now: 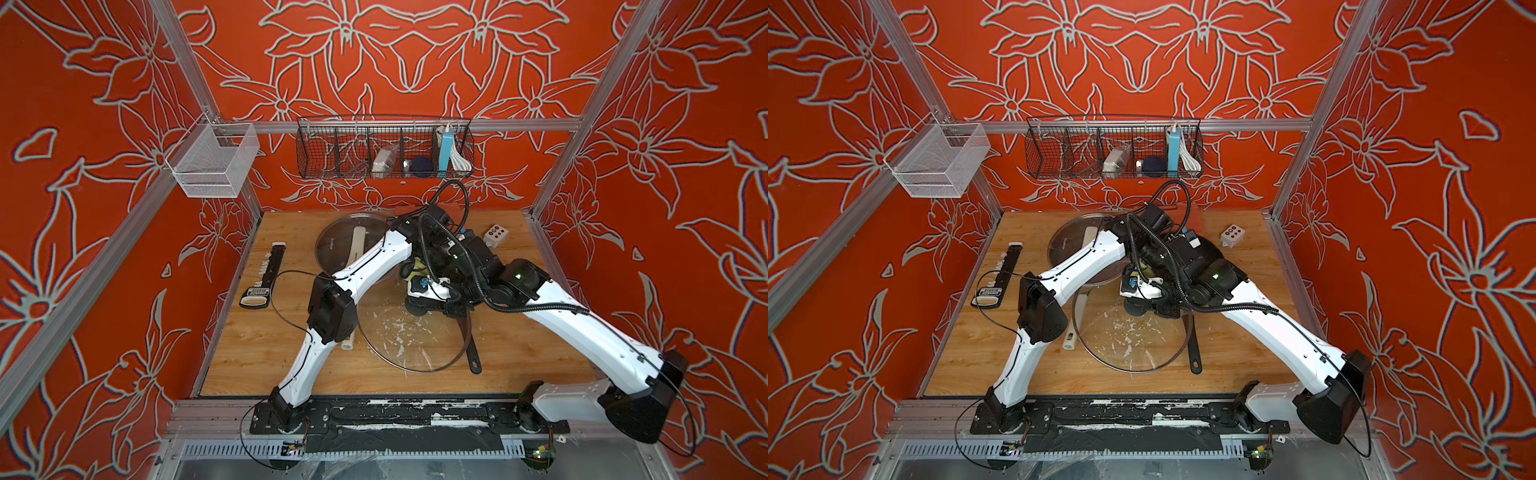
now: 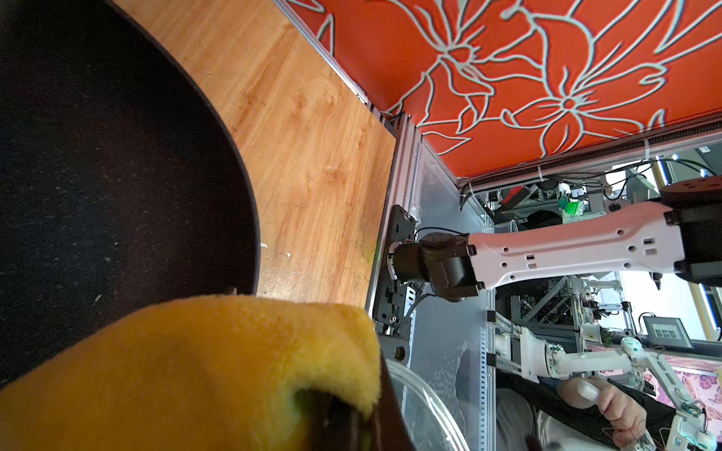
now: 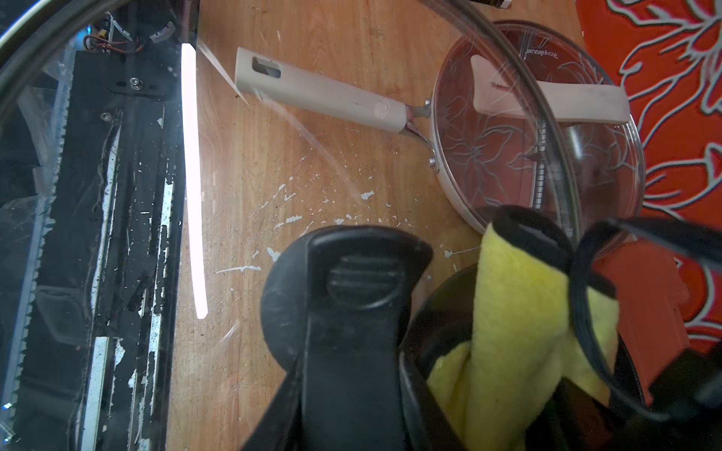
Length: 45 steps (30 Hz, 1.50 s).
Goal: Wipe the pot lid with a cloth
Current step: Wipe the pot lid.
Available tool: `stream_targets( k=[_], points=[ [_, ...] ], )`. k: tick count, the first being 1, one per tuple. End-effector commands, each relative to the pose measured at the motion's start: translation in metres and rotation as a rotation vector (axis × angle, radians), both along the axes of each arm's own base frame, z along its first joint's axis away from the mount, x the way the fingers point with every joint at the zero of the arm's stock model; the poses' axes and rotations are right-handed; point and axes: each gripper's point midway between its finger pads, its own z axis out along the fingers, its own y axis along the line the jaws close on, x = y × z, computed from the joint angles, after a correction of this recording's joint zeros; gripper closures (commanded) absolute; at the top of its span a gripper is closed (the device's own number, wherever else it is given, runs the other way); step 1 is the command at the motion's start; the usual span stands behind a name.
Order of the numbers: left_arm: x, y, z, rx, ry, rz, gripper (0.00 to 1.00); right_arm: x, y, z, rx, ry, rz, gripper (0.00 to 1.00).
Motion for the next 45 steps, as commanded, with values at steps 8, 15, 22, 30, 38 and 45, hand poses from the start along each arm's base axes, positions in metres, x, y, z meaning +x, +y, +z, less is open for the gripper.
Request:
stream_targets(
  k=[8,15,22,30,38,45],
  points=[
    [0.023,0.057,0.047,-0.036,-0.088,0.143,1.0,0.026,-0.008,0.059,0.139,-0.226,-0.115,1.0],
    [0.032,0.083,0.052,-0.016,-0.127,0.232,1.0,0.034,-0.022,0.058,0.14,-0.228,-0.224,1.0],
    [0.04,0.116,0.039,0.068,-0.161,0.359,1.0,0.045,-0.033,0.06,0.166,-0.216,-0.358,1.0],
    [0.04,0.138,0.024,0.148,-0.18,0.47,1.0,0.058,-0.038,0.062,0.213,-0.193,-0.487,1.0],
    [0.033,0.137,0.022,0.12,-0.134,0.5,1.0,0.076,-0.043,0.072,0.268,-0.218,-0.613,1.0],
    [0.009,0.123,0.019,0.148,-0.132,0.459,1.0,0.094,-0.043,0.075,0.283,-0.245,-0.69,1.0]
  ],
)
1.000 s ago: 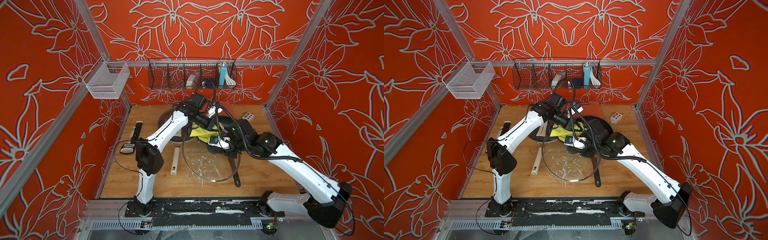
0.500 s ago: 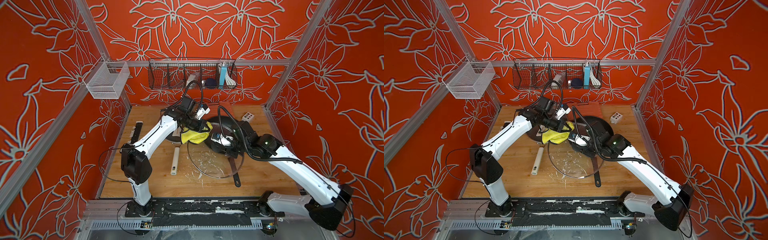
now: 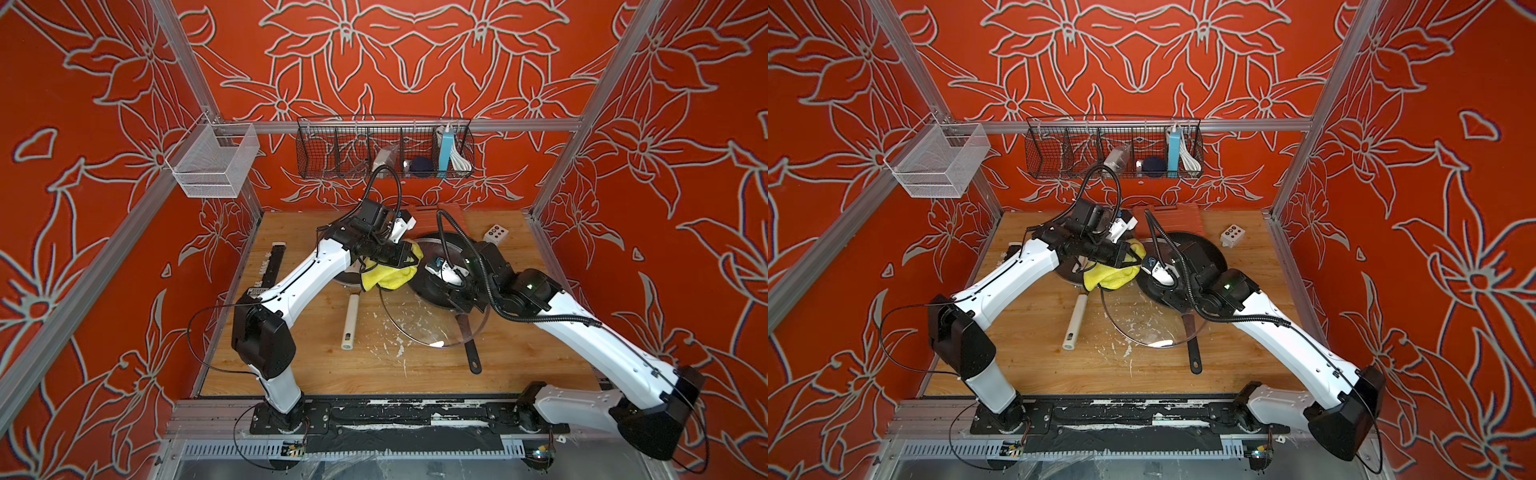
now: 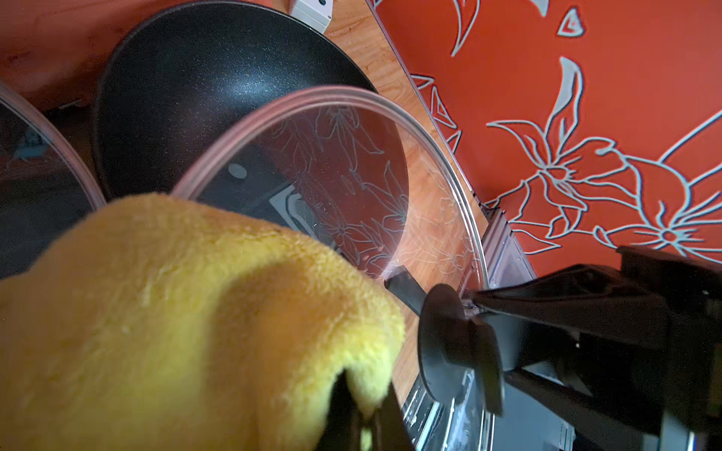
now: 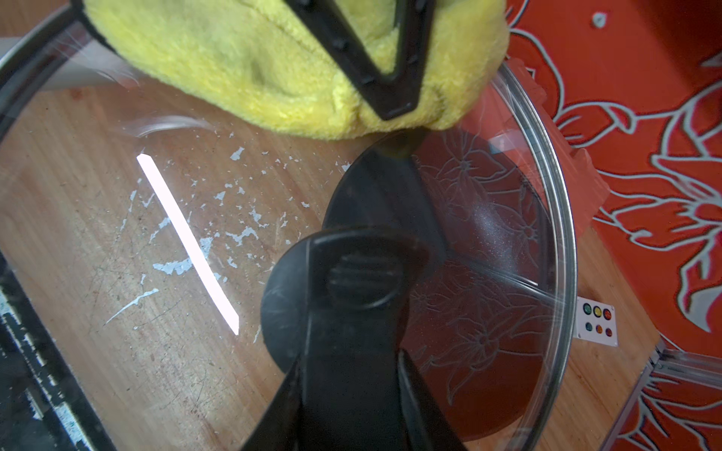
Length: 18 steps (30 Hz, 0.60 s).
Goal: Wipe the pot lid with a cloth
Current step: Wipe the pot lid.
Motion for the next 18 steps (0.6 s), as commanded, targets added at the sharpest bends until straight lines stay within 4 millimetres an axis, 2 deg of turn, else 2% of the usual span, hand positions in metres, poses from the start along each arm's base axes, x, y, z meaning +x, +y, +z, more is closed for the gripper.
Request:
stream_targets(
  k=[1,3,7,13,18],
  points=[
    [-0.022,-0.003,-0.006,0.048,0.034,-0.008,1.0,0.04,0.013,0.081,0.226,-0.254,-0.11,1.0],
    [-0.022,-0.005,-0.007,0.056,0.035,-0.001,1.0,0.04,0.017,0.082,0.244,-0.252,-0.097,1.0],
    [-0.01,-0.007,-0.009,0.097,0.038,0.017,1.0,0.035,0.02,0.082,0.275,-0.249,-0.079,1.0],
    [0.021,-0.023,0.005,0.128,0.029,0.011,1.0,0.029,0.021,0.075,0.28,-0.231,-0.06,1.0],
    [0.046,-0.039,0.004,0.14,0.043,0.004,1.0,0.02,0.025,0.073,0.301,-0.216,-0.041,1.0]
  ],
)
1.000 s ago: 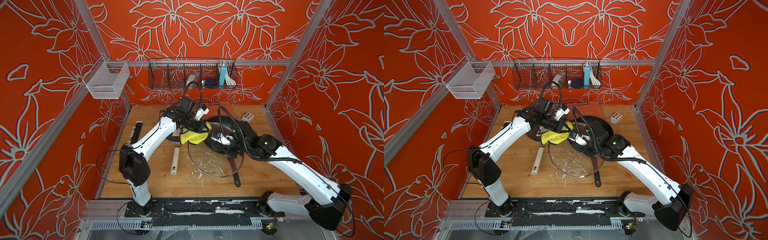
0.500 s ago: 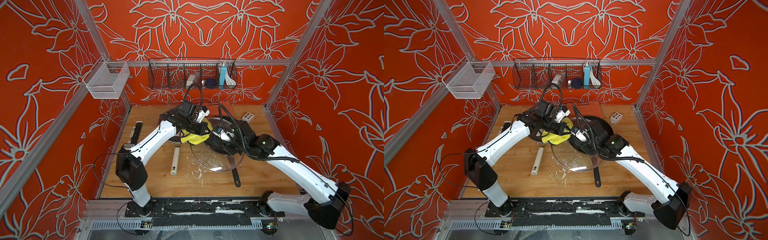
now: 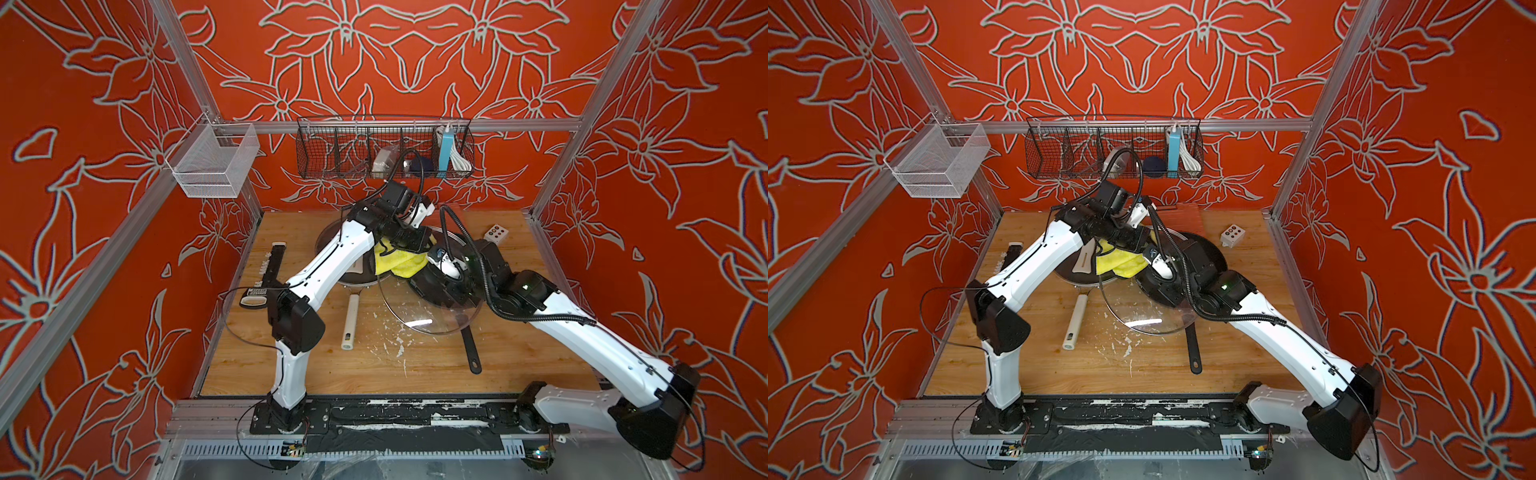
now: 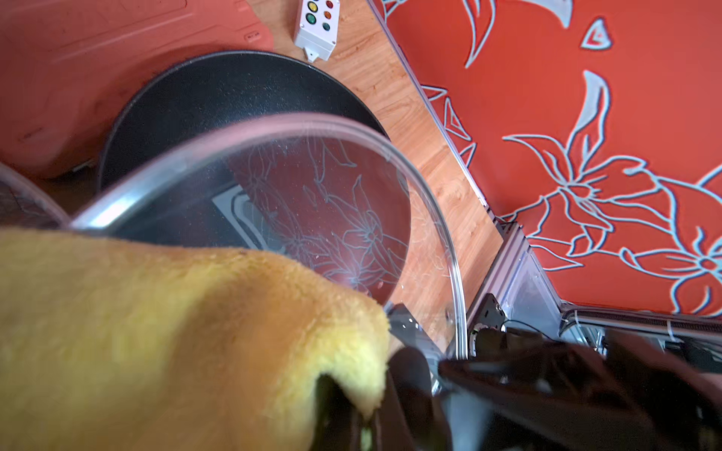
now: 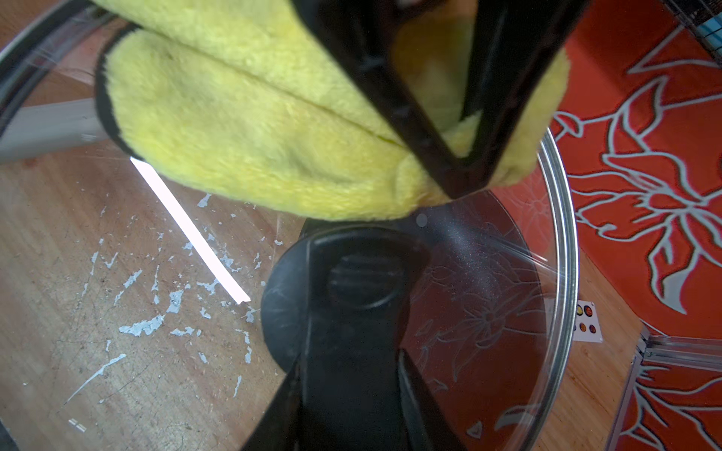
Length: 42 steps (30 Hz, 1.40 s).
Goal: Wipe the pot lid with a cloth
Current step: Wipe the pot lid.
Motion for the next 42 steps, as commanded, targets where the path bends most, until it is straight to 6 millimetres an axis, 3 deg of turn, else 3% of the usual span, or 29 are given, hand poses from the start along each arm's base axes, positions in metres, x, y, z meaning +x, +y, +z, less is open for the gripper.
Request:
stream_targets(
  k=[1,7,12,20,27,34,38,42],
  points=[
    [0.004,-0.001,-0.018,0.06,0.061,-0.014,1.0,0.003,0.017,0.068,0.21,-0.172,0.021,1.0],
    [0.023,-0.023,-0.024,-0.002,0.081,-0.022,1.0,0.002,0.017,0.07,0.207,-0.181,0.016,1.0],
    [0.023,-0.021,-0.024,0.0,0.064,-0.01,1.0,0.006,0.015,0.069,0.188,-0.185,-0.001,1.0],
    [-0.003,0.007,-0.005,0.018,0.0,0.016,1.0,0.014,0.009,0.069,0.161,-0.206,-0.055,1.0],
    [-0.038,0.034,0.018,0.002,-0.05,0.042,1.0,0.019,0.004,0.068,0.149,-0.219,-0.088,1.0],
    [-0.07,0.059,0.017,0.007,-0.063,0.064,1.0,0.021,0.0,0.077,0.143,-0.243,-0.104,1.0],
    [-0.074,0.061,0.016,-0.003,-0.057,0.068,1.0,0.022,-0.001,0.081,0.142,-0.251,-0.109,1.0],
    [-0.061,0.053,0.012,0.004,-0.05,0.067,1.0,0.022,0.001,0.081,0.155,-0.245,-0.106,1.0]
  ],
)
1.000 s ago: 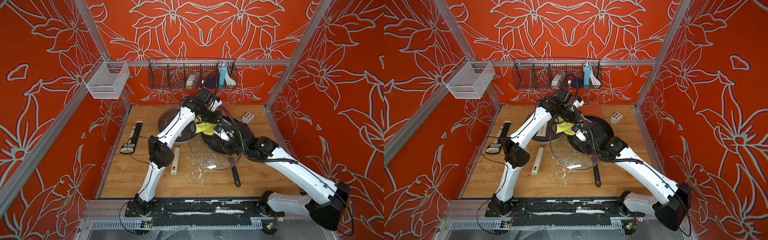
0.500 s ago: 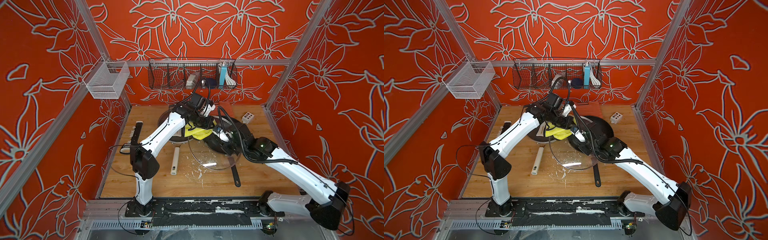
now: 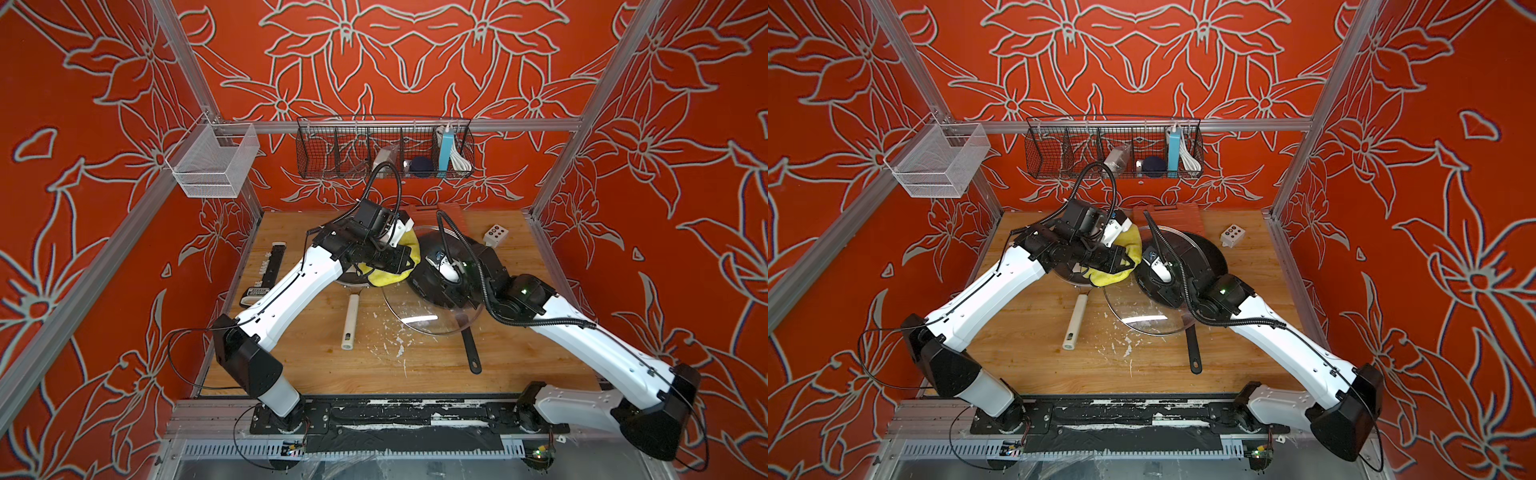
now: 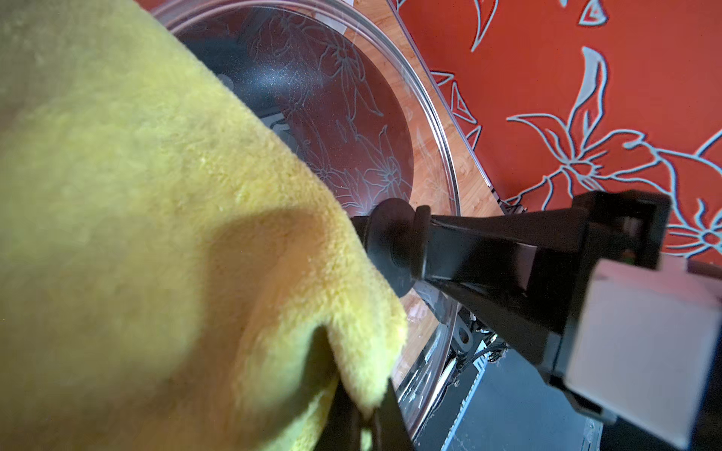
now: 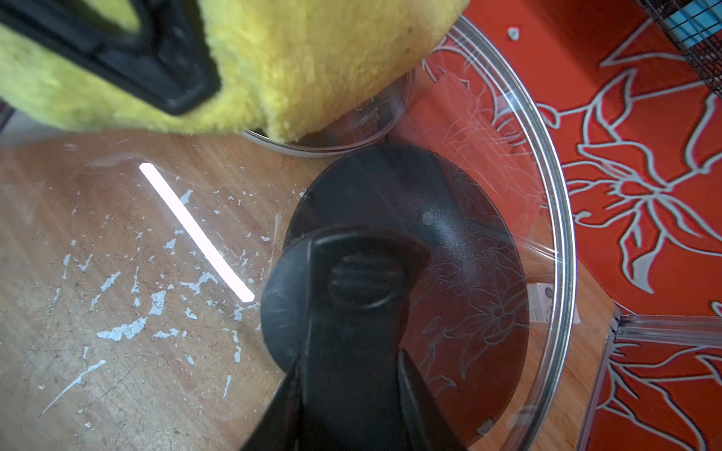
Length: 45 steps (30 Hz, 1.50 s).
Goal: Wipe the pot lid with a cloth
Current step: Wipe the pot lid.
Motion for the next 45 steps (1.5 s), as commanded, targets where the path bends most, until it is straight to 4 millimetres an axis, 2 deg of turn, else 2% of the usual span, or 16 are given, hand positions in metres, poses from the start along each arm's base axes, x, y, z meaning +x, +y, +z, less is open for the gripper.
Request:
stream_targets(
  k=[1,13,21,24,29,33,45],
  points=[
    [0.016,-0.007,0.0,0.001,-0.013,0.007,1.0,0.019,0.008,0.082,0.19,-0.211,-0.039,1.0],
    [0.077,-0.047,-0.012,0.028,0.019,-0.012,1.0,0.013,0.008,0.092,0.228,-0.214,-0.029,1.0],
    [0.102,-0.081,-0.006,-0.078,0.034,-0.037,1.0,0.013,0.017,0.088,0.251,-0.189,-0.007,1.0],
    [0.107,-0.087,-0.007,-0.106,0.041,-0.036,1.0,0.014,0.019,0.085,0.251,-0.181,-0.005,1.0],
    [0.109,-0.092,-0.007,-0.131,0.048,-0.042,1.0,0.016,0.023,0.083,0.251,-0.174,-0.001,1.0],
    [0.098,-0.093,-0.008,-0.119,0.051,-0.059,1.0,0.023,0.017,0.084,0.238,-0.194,-0.047,1.0],
    [0.065,-0.052,-0.01,-0.042,0.029,0.009,1.0,0.037,-0.004,0.106,0.291,-0.272,-0.214,1.0]
  ],
)
